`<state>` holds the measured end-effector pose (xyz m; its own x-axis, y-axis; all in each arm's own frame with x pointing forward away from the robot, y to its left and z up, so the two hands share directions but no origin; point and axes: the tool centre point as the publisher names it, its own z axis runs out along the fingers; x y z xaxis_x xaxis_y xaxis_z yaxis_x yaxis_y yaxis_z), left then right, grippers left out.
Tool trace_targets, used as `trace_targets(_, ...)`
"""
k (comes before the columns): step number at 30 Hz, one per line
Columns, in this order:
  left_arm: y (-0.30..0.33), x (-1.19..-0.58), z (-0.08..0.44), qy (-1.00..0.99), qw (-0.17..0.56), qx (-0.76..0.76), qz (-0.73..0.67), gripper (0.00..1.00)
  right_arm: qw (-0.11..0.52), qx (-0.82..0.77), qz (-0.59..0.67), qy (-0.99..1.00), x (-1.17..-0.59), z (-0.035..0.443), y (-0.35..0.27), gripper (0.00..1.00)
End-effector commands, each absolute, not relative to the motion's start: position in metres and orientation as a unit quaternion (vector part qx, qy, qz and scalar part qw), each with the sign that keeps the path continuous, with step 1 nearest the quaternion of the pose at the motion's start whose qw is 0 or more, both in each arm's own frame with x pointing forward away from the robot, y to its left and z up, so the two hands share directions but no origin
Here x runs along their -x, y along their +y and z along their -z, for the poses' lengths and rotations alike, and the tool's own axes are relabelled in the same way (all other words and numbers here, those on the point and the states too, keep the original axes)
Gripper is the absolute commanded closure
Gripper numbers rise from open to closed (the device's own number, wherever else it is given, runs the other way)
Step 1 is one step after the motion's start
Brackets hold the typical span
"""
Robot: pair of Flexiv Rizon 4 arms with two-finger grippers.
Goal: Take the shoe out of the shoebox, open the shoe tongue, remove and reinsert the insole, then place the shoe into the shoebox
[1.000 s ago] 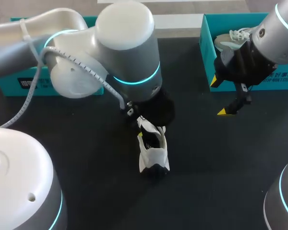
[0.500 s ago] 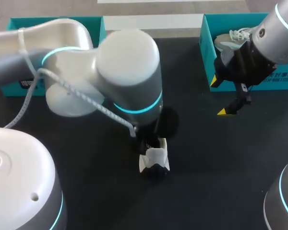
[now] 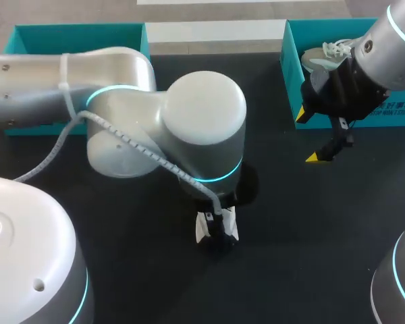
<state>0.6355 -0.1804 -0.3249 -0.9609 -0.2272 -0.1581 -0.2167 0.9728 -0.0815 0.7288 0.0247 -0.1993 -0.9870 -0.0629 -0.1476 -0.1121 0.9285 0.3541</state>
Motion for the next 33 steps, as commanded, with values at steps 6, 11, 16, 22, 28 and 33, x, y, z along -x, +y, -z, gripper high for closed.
trace_targets(6,-0.196,-0.641,0.347,0.992,0.08,0.094,0.024,0.04,0.067,0.045,-0.183,0.98,-0.729,0.201,0.026,0.0)
trace_targets(11,-0.2,-0.642,0.348,0.993,0.083,0.07,0.038,0.07,0.067,0.045,-0.183,0.98,-0.729,0.201,0.026,0.0)
trace_targets(16,-0.197,-0.638,0.361,0.994,0.076,0.056,0.049,0.23,0.067,0.045,-0.183,0.98,-0.729,0.201,0.026,0.0)
trace_targets(22,-0.184,-0.638,0.37,0.995,0.074,0.06,0.042,0.2,0.067,0.045,-0.183,0.98,-0.729,0.201,0.026,0.0)
trace_targets(28,-0.183,-0.638,0.38,0.996,0.066,0.052,0.038,0.26,0.067,0.045,-0.183,0.98,-0.729,0.201,0.026,0.0)
trace_targets(33,-0.186,-0.638,0.39,0.997,0.051,0.044,0.032,0.59,0.067,0.045,-0.183,0.98,-0.729,0.201,0.026,0.0)
